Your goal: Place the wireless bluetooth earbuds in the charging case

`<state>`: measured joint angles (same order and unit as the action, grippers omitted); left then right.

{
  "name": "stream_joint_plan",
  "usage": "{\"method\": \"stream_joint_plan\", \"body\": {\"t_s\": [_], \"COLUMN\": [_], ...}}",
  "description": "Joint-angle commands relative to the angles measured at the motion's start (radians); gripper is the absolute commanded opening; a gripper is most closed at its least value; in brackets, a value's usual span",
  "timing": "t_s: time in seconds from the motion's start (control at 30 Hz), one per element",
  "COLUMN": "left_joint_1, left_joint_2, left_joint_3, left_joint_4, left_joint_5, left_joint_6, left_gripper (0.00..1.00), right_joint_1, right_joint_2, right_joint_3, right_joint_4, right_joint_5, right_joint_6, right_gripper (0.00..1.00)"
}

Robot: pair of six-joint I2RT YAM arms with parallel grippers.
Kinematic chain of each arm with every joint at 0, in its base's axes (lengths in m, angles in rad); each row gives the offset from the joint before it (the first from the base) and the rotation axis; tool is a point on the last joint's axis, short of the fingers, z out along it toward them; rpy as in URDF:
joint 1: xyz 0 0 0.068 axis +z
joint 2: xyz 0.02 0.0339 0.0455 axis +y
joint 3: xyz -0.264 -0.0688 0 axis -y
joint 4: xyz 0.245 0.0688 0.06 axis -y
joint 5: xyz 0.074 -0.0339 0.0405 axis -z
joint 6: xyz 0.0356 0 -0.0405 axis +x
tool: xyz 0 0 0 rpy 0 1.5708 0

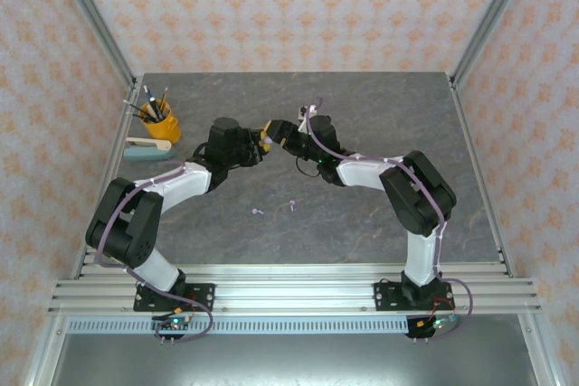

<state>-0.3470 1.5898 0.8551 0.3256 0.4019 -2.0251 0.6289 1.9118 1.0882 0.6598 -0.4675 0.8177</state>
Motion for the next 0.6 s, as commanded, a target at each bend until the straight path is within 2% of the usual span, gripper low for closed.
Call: {"method": "stream_joint_plan", "body": {"t_s": [0.0,0.17,0.4,0.57], "left_joint_1": [-0.004,-0.004,-0.004,-0.004], "left_joint_2": [-0.032,-0.031,-0.032,-0.031], "left_joint_3": [-0.008,-0.008,-0.006,-0.005], "left_joint_4": [0.024,0.024,0.02,0.02], "left_joint_5": [-0.025,-0.025,-0.023,-0.021], "left_joint_6": [-0.056,-0.052,-0.047,-0.041], "left_gripper": [0.0,0.0,0.0,0.14], "right_joint_1": [0.007,0.006,0.006,0.007], "right_joint_2": [-0.025,-0.024,-0.022,-0.016], "right_joint_3": [-0.004,0.011,0.024,0.033], "right_joint_4": [0.002,-0.009,-0.014,-0.017], "right_joint_5": [0.017,0.008,0.007,0.013], "right_joint_6": [-0.009,-0.012,-0.001,0.017], "right_gripper": [0.53,0.46,0.42,0.42]}}
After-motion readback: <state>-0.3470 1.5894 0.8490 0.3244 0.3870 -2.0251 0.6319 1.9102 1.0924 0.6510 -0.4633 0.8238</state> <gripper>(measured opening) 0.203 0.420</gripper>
